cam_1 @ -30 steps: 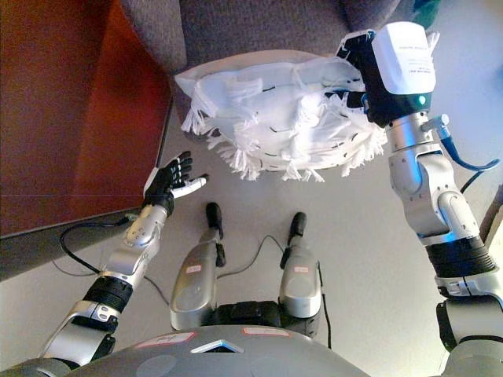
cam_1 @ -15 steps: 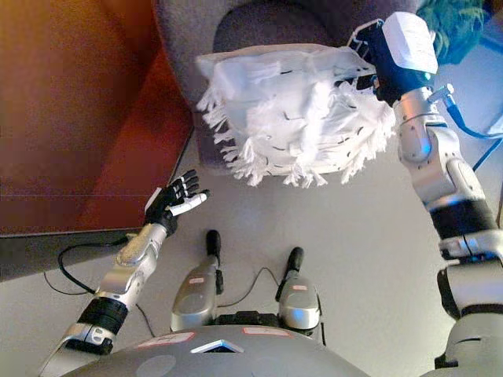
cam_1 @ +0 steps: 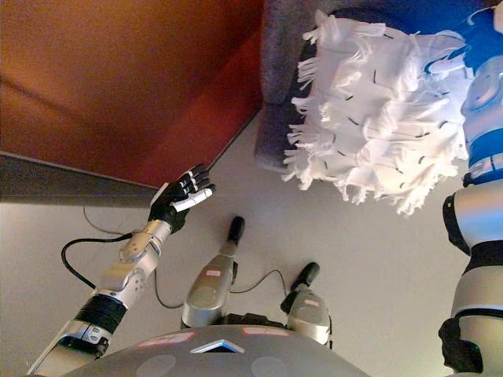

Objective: Pick up the pillow and put it on the sofa.

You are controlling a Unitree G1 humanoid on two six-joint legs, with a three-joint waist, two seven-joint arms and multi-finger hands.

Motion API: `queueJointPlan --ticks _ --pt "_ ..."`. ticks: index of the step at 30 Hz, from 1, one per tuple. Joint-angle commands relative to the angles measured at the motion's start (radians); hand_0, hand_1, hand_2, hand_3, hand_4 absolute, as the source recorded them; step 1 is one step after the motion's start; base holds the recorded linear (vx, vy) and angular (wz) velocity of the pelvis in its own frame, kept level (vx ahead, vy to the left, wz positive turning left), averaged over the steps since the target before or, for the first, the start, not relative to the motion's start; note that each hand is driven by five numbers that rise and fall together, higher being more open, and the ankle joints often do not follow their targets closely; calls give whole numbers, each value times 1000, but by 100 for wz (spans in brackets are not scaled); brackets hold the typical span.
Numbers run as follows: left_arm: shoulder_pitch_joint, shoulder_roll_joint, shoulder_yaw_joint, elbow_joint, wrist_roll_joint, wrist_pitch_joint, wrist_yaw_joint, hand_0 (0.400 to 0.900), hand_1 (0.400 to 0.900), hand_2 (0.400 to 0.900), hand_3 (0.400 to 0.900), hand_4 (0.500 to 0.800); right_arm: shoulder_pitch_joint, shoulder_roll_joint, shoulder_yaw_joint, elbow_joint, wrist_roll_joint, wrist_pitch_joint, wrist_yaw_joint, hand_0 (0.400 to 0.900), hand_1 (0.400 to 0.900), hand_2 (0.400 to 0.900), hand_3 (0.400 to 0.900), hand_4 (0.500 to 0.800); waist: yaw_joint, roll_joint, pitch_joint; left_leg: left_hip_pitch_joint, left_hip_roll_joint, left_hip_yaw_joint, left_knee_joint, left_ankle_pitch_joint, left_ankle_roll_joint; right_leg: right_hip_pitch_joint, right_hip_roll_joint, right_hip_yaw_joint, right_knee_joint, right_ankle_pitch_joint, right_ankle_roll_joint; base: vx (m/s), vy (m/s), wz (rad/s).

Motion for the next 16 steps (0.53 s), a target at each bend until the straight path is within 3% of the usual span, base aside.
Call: queueJointPlan --ticks 1,9,16 --pt "-47 54 -38 -103 3 -80 3 900 900 900 900 800 -216 -68 28 -120 51 -23 -141 900 900 900 900 800 28 -58 -55 43 45 21 -21 -29 -67 -20 -91 29 34 95 74 69 -1 7" --pt "-61 19 -14 -26 59 -70 48 900 900 900 900 800 -37 22 -98 -383 131 -61 -150 900 900 900 900 800 -30 -82 -87 95 28 69 7 -84 -37 4 -114 71 47 96 75 51 52 -23" --pt "-29 -25 64 28 121 -63 67 900 900 900 900 800 448 178 -336 -759 133 -103 -98 900 900 900 900 800 -104 -86 -111 180 26 155 72 -170 -1 20 -131 168 76 89 75 42 64 -52"
